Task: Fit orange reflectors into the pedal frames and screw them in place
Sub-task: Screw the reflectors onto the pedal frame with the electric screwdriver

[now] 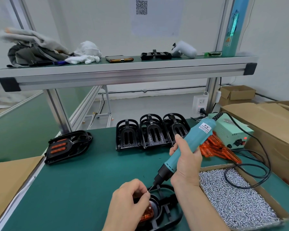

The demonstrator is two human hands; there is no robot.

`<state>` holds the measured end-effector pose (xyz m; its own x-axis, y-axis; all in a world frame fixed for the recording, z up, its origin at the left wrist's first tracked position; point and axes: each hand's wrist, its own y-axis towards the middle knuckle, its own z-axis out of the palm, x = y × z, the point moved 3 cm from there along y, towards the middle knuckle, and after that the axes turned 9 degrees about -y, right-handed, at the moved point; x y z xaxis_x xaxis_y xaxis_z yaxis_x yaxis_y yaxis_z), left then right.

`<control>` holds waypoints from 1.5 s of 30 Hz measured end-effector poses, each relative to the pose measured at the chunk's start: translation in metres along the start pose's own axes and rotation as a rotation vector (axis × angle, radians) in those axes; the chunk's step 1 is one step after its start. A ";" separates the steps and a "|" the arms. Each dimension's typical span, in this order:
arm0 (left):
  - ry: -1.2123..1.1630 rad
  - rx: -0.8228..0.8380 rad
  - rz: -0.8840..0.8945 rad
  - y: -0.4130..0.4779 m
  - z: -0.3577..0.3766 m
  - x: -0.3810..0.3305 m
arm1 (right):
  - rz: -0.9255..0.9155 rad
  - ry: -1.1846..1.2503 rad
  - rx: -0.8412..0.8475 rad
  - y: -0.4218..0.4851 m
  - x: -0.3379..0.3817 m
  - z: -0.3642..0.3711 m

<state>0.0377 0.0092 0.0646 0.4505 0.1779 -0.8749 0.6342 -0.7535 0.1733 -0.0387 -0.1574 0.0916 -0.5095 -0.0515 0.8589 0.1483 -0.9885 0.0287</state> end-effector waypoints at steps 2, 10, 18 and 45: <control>0.005 0.001 0.002 0.000 0.001 0.001 | -0.002 0.006 0.001 0.000 -0.001 0.001; 0.003 -0.026 -0.006 -0.001 0.004 0.005 | 0.007 -0.002 0.009 -0.001 -0.002 0.002; -0.016 -0.031 -0.006 -0.002 0.004 0.007 | -0.006 0.000 0.001 -0.001 -0.001 0.002; -0.044 -0.081 0.009 -0.005 0.005 0.012 | -0.012 -0.008 0.004 -0.005 0.000 0.002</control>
<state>0.0370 0.0116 0.0506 0.4291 0.1417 -0.8920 0.6800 -0.7007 0.2158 -0.0375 -0.1522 0.0922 -0.5046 -0.0389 0.8625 0.1455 -0.9885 0.0405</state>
